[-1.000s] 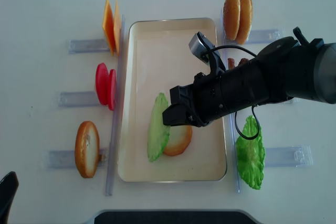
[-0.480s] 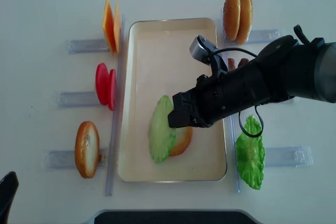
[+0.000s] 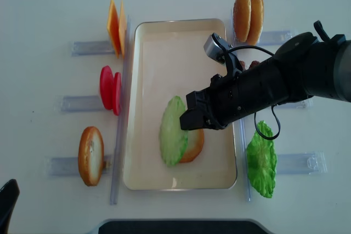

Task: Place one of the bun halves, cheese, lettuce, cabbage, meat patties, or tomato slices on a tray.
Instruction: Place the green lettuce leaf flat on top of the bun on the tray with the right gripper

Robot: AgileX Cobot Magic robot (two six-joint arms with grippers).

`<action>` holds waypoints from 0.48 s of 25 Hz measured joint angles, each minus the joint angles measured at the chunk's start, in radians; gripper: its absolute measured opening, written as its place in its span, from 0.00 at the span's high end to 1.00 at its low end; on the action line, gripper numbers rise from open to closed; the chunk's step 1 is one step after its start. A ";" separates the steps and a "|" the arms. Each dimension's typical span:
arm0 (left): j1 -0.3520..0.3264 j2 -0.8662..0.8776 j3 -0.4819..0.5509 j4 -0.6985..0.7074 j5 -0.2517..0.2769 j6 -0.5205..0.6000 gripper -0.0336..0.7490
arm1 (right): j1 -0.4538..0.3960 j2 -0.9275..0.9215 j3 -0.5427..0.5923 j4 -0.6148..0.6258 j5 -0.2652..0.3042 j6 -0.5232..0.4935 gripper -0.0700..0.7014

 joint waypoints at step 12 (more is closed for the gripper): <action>0.000 0.000 0.000 0.000 0.000 0.000 0.46 | 0.000 0.000 0.000 -0.021 0.001 0.017 0.87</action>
